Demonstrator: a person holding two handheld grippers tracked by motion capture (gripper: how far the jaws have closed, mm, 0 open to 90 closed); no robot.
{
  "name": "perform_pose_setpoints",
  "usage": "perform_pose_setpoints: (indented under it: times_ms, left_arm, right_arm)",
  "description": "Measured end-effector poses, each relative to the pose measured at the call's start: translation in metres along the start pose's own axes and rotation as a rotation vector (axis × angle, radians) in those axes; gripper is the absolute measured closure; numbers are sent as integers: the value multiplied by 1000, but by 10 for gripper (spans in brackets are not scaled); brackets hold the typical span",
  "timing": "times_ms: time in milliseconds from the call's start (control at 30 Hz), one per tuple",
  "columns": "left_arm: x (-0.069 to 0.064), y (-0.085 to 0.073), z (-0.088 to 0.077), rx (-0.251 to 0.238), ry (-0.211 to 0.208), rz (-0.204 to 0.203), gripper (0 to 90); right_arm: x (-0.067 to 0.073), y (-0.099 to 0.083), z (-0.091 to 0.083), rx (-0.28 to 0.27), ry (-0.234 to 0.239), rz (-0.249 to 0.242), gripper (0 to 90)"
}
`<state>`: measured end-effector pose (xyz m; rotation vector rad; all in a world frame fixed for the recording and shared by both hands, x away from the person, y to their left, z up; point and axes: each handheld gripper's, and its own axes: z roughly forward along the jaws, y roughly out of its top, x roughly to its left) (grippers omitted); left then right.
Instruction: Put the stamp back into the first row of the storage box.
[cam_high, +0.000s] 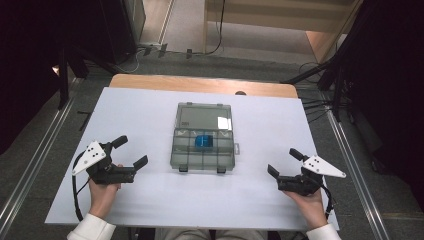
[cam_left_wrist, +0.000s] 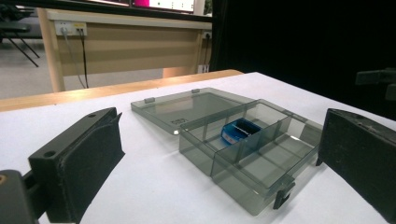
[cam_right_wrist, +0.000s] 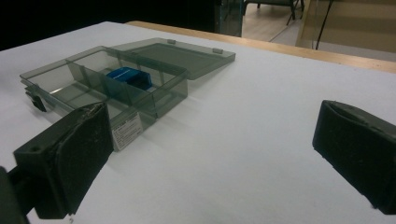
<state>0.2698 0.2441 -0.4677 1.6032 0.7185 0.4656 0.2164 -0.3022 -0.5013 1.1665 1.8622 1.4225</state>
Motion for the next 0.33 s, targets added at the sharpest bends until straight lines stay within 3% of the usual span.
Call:
perform_pose_setpoints:
  times_ms: [67, 333]
  left_arm:
    - [0, 0, 0, -9, -10, -19, 0]
    - [0, 0, 0, -10, -8, -15, 0]
  right_arm:
    - [2, -5, 1, -8, -7, -3, 0]
    - [5, -9, 1, -6, -13, -15, 0]
